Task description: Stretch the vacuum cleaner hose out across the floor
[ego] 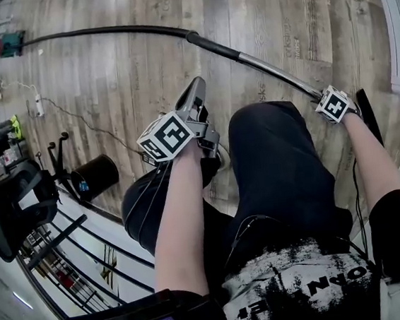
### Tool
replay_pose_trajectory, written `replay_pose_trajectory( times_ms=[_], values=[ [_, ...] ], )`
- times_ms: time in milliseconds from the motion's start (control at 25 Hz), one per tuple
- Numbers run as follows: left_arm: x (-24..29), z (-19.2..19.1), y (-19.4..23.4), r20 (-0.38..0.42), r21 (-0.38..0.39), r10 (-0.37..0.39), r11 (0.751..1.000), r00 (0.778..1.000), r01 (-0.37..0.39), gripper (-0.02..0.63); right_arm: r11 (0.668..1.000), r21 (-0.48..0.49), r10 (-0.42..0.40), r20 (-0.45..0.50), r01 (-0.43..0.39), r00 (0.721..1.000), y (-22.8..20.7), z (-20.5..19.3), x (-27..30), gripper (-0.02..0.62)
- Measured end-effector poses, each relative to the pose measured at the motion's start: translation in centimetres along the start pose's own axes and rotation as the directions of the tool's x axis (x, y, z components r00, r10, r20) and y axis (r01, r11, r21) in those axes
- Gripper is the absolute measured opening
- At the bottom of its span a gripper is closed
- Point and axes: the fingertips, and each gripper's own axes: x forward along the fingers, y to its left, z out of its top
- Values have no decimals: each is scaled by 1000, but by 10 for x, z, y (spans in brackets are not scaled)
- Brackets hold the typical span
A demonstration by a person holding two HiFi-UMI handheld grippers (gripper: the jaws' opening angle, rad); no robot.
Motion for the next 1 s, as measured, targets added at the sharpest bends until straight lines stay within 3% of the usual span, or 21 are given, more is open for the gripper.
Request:
replay_pose_trajectory(
  times_ms=[480,800,1000],
  values=[
    [-2,-20,6,-26,7,7,1000,1000,-7,0,998,32,60,-86,-57,994,33,-11,25,150],
    [3,-17,9,-29,10,-7,1000,1000,7,0,996,75,41,5,-42,999,23,8,3,213],
    [9,-14,22,-26,-9,-5,1000,1000,5,0,994,85,57,70,-63,996,35,22,-13,197]
  ],
)
